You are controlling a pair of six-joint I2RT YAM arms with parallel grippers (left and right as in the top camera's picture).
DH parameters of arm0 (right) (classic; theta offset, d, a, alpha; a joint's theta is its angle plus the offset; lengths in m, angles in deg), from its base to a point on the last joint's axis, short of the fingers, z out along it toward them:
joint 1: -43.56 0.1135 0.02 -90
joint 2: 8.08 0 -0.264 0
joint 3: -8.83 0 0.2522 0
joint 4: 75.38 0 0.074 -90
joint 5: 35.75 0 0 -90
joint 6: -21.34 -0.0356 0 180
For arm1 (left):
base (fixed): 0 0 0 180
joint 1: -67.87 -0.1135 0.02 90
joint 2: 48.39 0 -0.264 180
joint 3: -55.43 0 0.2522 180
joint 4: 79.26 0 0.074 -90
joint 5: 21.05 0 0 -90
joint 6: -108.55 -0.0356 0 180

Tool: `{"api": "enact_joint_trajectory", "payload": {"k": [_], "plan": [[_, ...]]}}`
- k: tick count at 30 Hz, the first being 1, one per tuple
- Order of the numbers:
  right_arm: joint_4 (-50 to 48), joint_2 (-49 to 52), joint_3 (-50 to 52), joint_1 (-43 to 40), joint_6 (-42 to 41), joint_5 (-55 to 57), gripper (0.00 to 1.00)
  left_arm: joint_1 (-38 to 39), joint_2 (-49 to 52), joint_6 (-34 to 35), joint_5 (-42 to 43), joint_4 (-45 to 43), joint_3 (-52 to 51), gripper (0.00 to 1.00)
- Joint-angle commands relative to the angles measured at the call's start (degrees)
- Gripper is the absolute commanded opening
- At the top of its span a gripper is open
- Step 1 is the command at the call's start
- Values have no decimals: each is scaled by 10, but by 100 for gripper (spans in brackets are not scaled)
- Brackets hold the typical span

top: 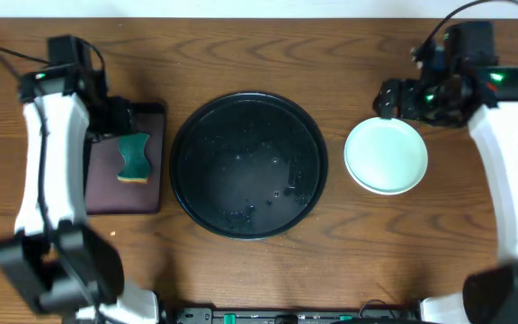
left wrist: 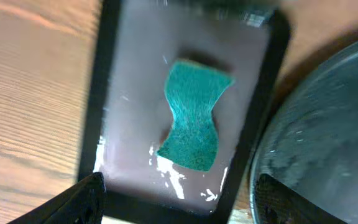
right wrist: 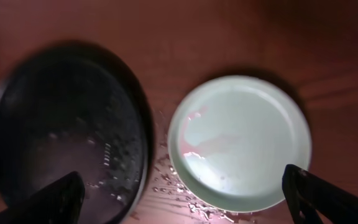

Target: Clean dirty plates on tray and stack at the side

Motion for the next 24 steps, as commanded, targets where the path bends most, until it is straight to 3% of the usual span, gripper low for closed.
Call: {"api": "enact_joint_trajectory", "payload": {"k": [1, 12, 24], "plan": [[8, -80, -34, 3, 7, -1, 99, 0, -37, 1, -3, 3, 11, 77], [9, -286, -36, -3, 7, 76, 99, 0, -52, 1, -3, 3, 11, 78], [76, -412, -36, -3, 22, 121, 99, 0, -52, 1, -3, 3, 11, 78]]}}
